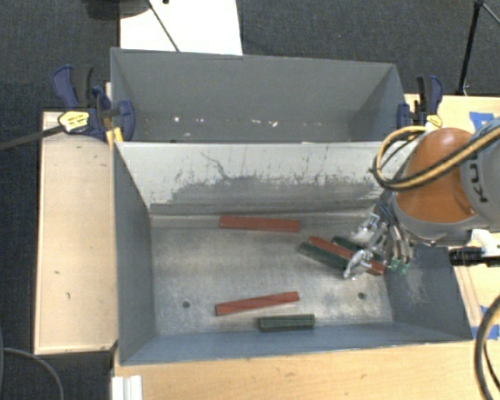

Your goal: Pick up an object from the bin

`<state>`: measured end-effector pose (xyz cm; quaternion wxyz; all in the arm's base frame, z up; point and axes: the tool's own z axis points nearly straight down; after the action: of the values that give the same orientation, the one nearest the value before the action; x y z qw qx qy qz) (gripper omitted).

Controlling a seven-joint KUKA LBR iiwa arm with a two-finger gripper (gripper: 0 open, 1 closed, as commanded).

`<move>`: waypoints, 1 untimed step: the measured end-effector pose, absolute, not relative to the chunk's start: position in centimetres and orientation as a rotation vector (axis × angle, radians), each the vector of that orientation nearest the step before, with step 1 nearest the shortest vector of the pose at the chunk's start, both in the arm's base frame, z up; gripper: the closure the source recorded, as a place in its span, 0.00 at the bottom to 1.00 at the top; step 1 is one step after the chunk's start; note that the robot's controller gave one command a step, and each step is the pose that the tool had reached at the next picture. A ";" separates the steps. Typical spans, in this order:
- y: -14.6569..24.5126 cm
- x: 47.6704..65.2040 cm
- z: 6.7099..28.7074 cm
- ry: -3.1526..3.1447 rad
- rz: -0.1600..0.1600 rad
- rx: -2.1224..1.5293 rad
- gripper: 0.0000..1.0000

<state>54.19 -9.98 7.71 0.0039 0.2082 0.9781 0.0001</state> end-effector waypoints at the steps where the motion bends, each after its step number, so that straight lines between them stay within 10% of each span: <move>1: -9.9 53.9 9.2 3.079 0.000 0.655 1.00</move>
Offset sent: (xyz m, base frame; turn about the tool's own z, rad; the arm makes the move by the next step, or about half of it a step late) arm 0.0001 0.0001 0.0478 0.0000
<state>53.89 -9.92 9.19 -0.0031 0.2080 0.9781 0.0000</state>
